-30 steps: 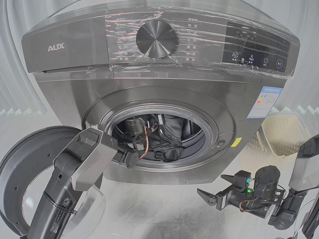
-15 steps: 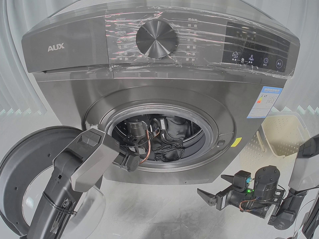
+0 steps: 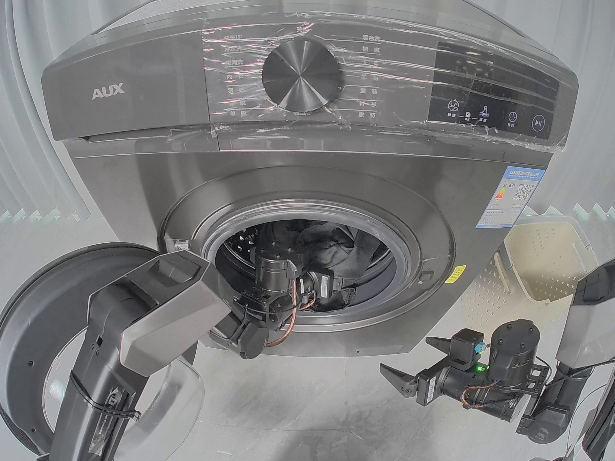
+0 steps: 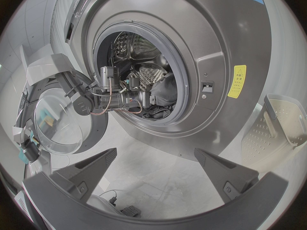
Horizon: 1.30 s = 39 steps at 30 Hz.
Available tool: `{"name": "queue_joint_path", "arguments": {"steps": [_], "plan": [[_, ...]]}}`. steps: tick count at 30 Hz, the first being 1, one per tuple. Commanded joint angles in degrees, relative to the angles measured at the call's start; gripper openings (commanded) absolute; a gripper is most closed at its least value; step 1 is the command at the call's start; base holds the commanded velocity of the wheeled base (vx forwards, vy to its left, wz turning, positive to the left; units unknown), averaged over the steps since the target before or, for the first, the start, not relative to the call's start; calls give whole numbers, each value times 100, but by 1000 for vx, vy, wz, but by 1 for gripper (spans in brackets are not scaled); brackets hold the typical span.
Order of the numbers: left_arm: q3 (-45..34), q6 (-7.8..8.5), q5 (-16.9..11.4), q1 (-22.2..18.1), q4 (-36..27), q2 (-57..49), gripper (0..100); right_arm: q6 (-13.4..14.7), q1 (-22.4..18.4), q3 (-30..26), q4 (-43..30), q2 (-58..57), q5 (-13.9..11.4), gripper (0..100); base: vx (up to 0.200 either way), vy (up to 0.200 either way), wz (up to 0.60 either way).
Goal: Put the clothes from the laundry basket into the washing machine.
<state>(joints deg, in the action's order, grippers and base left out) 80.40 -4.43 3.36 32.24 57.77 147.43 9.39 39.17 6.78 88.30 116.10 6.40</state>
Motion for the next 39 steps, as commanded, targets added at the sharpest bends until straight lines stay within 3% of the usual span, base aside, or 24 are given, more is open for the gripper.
{"name": "queue_joint_path", "arguments": {"steps": [1, 8, 14, 15, 19, 22, 25, 32, 39], "plan": [[-297, 126, -90, 71, -11, -101, 100, 2, 3, -1, 3, 9, 2, 100, 0, 0, 0], [-367, 240, -152, 63, -11, 66, 100, 2, 47, -1, 3, 9, 2, 100, 0, 0, 0], [-94, 539, -143, -25, -3, 462, 100, 2, 56, 8, 3, 9, 2, 100, 0, 0, 0], [-33, 583, -152, -69, 6, 532, 0, 2, 56, 8, 3, 9, 2, 100, 0, 0, 0], [169, 583, -143, -87, 15, 594, 0, 2, 56, 8, 3, 9, 2, 100, 0, 0, 0], [908, 530, -20, -148, 15, 717, 0, 2, 56, 17, 3, 26, 2, 100, 0, 0, 0], [1532, 557, 332, -280, -20, 866, 0, 2, 65, 8, 12, 35, 2, 100, 0, 0, 0], [3184, 548, 692, -561, -275, 1235, 0, 2, 82, 8, 12, 44, 2, 100, 0, 0, 0], [3386, 504, 692, -579, -433, 1235, 0, 11, 82, 8, 12, 97, 2, 100, 0, 0, 0]]}}
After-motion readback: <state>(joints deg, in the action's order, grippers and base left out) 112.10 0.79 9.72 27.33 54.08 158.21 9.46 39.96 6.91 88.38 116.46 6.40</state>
